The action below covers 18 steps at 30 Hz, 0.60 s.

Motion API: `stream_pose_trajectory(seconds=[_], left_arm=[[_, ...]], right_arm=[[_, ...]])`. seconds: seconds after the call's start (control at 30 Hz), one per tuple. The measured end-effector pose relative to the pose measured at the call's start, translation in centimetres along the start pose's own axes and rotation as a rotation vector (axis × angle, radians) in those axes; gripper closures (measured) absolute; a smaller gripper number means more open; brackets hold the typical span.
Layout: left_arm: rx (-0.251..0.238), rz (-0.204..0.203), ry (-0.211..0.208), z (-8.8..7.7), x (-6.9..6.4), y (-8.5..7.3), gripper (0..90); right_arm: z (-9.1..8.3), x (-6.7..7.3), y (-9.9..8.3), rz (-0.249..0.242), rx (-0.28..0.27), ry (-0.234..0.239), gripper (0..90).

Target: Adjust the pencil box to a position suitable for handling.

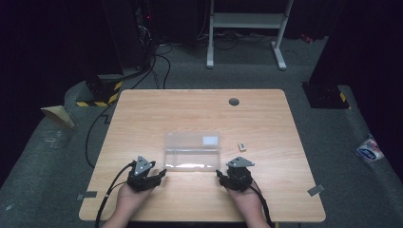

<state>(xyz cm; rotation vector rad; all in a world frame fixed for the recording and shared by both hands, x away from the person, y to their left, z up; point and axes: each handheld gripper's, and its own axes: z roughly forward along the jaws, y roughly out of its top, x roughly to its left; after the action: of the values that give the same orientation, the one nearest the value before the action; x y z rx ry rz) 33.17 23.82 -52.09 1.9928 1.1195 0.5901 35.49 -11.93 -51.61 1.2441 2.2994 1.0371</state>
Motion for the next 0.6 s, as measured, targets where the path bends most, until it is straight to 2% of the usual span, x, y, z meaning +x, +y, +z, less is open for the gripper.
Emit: stream_pose_trajectory(seconds=[0.07,0.2,0.23,0.27,0.33,0.37,0.47,0.5,0.6], left_arm=[[0.009,-0.002,0.008,-0.4,0.8,-0.4,38.7],[0.023,-0.007,0.025,-0.8,1.8,-1.1,36.9],[0.035,-0.012,0.027,-1.0,2.1,-1.4,36.9],[0.049,-0.039,0.033,-1.3,2.8,-1.8,36.0],[0.052,-0.042,0.030,-1.5,3.0,-1.9,35.3],[0.059,-0.041,0.054,-2.0,3.7,-2.2,35.2],[0.066,-0.042,0.071,-2.4,4.4,-2.6,34.6],[0.069,-0.051,0.091,-2.7,5.2,-3.0,34.6],[0.077,-0.073,0.089,-3.0,5.9,-3.2,34.4]], right_arm=[[-0.1,-0.4,-0.2,0.012,0.007,0.012,42.7],[-0.3,-0.6,-0.6,0.011,-0.001,0.003,42.7],[-0.4,-0.8,-0.7,0.004,-0.007,0.001,42.8],[-0.5,-1.0,-0.9,0.019,-0.002,0.009,42.9],[-0.6,-1.1,-1.0,0.023,-0.001,0.010,42.8],[-0.8,-1.4,-1.2,0.024,-0.006,0.012,42.7],[-1.1,-1.7,-1.5,0.018,0.002,-0.001,41.5],[-1.2,-1.8,-1.6,0.024,0.008,-0.005,41.7],[-1.5,-2.0,-1.9,0.032,0.001,-0.012,43.4]])
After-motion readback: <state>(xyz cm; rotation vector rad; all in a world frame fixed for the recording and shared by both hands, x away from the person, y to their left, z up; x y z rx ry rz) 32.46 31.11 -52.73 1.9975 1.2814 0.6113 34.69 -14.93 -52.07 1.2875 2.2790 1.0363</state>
